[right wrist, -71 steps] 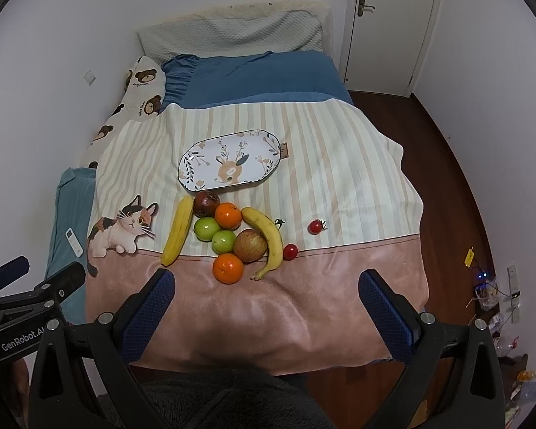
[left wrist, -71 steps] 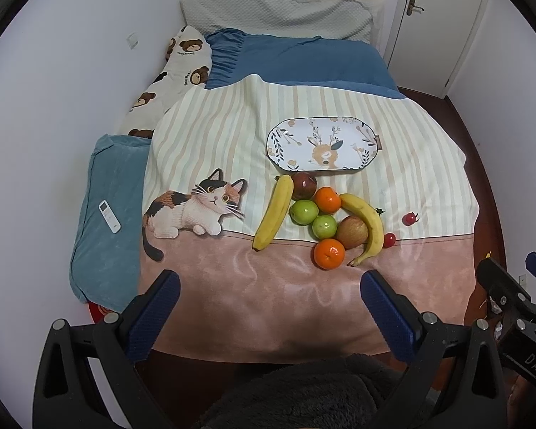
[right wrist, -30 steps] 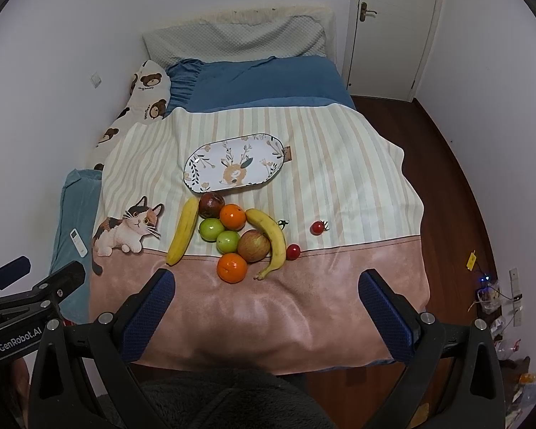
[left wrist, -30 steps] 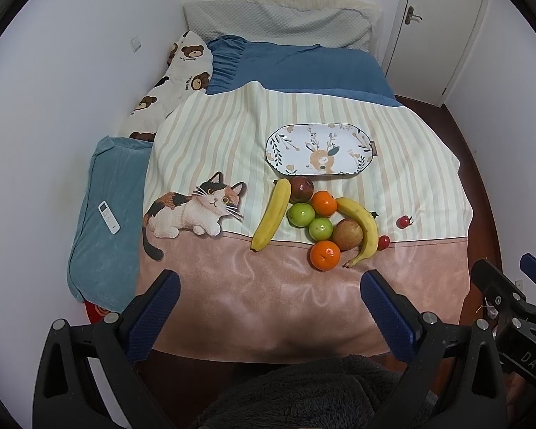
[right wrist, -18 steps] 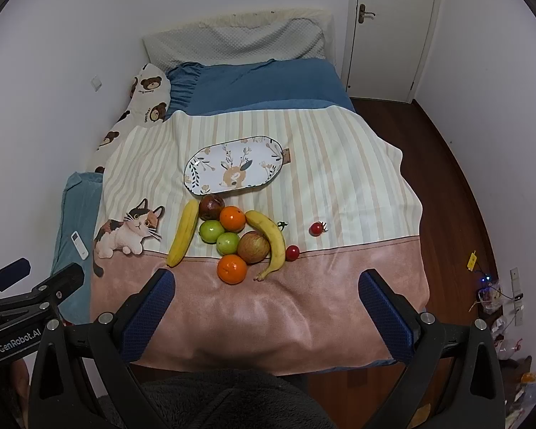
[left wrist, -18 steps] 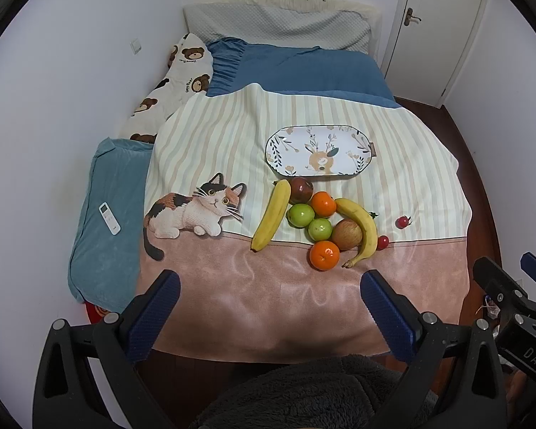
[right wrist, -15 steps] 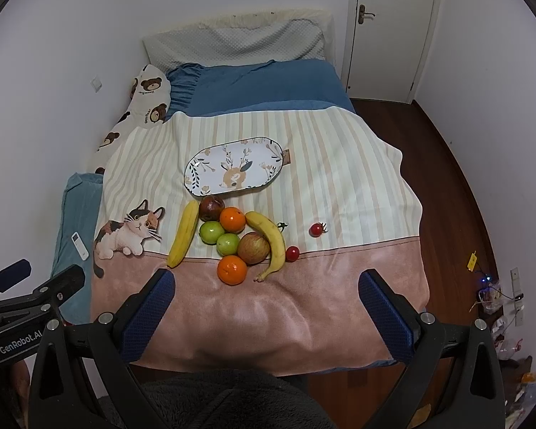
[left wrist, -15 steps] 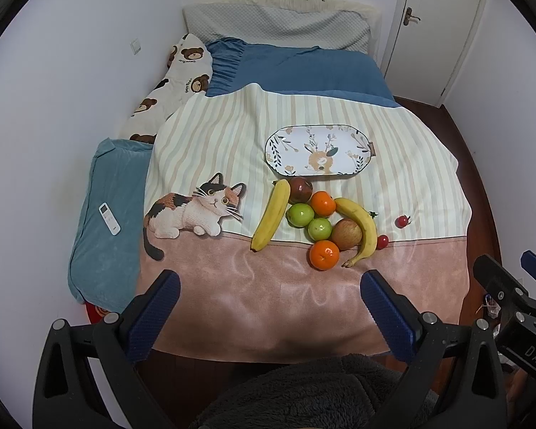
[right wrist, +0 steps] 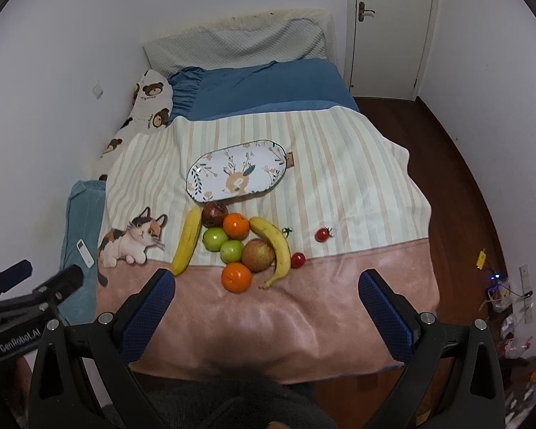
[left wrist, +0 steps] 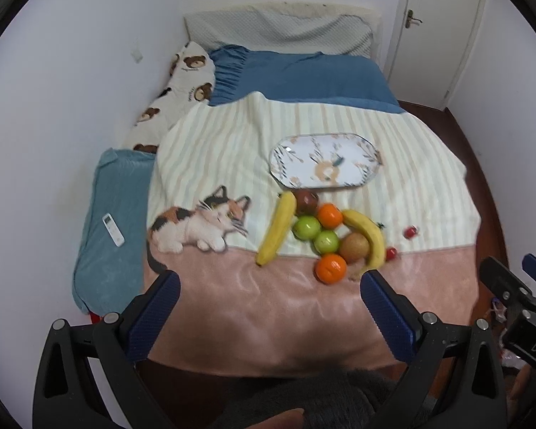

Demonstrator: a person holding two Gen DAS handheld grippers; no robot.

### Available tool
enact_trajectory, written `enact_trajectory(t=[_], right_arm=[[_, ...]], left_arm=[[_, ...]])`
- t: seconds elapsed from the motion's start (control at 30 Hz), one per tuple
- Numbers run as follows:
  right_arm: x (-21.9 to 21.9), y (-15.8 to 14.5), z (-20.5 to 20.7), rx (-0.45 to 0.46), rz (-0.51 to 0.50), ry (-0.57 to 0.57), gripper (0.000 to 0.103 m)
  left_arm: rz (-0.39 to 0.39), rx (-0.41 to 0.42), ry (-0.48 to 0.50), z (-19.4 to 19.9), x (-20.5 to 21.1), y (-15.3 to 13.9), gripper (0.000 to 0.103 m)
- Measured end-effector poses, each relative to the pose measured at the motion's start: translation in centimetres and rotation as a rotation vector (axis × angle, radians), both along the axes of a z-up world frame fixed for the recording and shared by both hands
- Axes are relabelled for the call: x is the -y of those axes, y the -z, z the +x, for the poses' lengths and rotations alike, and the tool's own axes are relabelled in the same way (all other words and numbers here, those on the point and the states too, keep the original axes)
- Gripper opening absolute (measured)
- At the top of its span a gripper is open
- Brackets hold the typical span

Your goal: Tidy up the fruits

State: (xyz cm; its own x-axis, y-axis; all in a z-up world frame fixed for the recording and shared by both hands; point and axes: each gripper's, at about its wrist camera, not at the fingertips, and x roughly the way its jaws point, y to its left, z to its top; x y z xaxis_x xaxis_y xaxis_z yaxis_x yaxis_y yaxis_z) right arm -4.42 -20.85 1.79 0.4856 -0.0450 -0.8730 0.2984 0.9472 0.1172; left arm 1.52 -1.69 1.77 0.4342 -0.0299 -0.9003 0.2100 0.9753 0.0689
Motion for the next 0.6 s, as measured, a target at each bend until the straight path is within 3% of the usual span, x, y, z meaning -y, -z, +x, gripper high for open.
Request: enact_trajectory(t=[0.1,0.27,0.37,0.43,0.6], right_arm=[[0.8,2.2,2.0,0.003,0.025,0.011,0.103],[3.2,9.7,7.7,-0.073,0.071,0.011,0.103],[4.6,15.4,10.9,-0.158,0.123,0.002,0.093],[5.2,19.6,13.2,-0.232,0.15,-0.003,0.078],[6.5,28.0,16.7,-0.351,0.245,0.005,0.068]], left_arm=[[0.026,-0.001,-0.015,2.8,0.5,1.8,0.103],[0.069,-0.052,-0.008,8.5,0.9,7.7,0.101],[0.084,-0.131,0.016,11.6,1.0,12.3,0.093],[0.09,-0.196,0.037,13.1,1.4,15.5,0.084],[0.114,-0.331,0.086,16.0,3.1,23.2,0.083]])
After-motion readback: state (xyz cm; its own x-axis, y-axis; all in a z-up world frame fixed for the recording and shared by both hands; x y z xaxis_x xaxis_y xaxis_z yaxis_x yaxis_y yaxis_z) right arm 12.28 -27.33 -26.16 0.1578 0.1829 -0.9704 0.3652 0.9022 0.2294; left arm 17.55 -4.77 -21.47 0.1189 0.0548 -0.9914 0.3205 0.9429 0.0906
